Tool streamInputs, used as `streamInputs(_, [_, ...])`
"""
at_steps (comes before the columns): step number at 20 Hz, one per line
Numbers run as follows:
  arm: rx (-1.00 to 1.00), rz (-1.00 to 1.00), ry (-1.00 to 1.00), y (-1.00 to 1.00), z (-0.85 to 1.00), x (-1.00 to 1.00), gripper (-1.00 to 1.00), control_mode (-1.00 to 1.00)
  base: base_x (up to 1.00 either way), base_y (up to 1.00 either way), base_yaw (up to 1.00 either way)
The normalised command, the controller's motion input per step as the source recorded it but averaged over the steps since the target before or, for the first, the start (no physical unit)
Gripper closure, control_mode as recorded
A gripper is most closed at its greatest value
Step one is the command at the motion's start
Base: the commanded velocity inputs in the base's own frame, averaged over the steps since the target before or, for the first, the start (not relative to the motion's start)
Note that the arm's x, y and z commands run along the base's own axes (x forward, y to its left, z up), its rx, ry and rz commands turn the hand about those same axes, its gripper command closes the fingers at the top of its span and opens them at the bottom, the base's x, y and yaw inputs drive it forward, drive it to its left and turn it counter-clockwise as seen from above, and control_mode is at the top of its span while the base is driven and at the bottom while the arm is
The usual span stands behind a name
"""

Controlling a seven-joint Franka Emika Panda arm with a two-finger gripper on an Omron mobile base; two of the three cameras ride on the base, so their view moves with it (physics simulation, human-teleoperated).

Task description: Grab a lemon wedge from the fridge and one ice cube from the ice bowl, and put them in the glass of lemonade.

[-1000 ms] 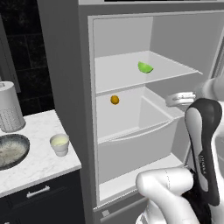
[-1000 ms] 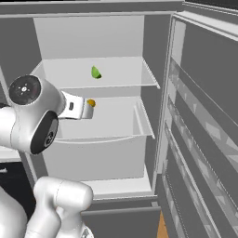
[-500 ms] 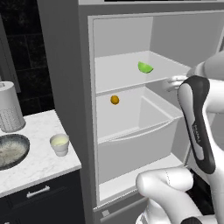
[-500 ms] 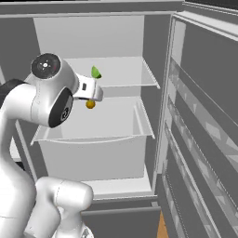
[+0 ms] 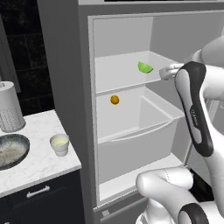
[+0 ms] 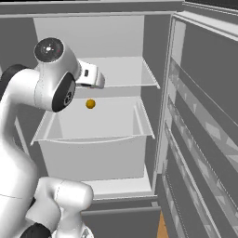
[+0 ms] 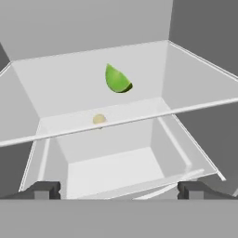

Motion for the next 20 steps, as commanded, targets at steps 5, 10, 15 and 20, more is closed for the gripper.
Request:
streamInputs(5, [0.00, 0.00, 0.00, 0.00, 0.08, 0.38, -1.00, -1.00, 0.00, 0.00, 0.00])
streamInputs(10, [0.00, 0.04, 0.01, -0.03, -0.02, 0.54, -1.00, -1.00, 0.00, 0.00, 0.00])
streamInputs(15, [0.00, 0.09, 0.02, -0.01, -0.12, 0.56, -1.00, -1.00, 0.00, 0.00, 0.00])
streamInputs(20, [0.00, 0.15, 0.14, 0.00, -0.20, 0.66, -1.00, -1.00, 0.00, 0.00, 0.00])
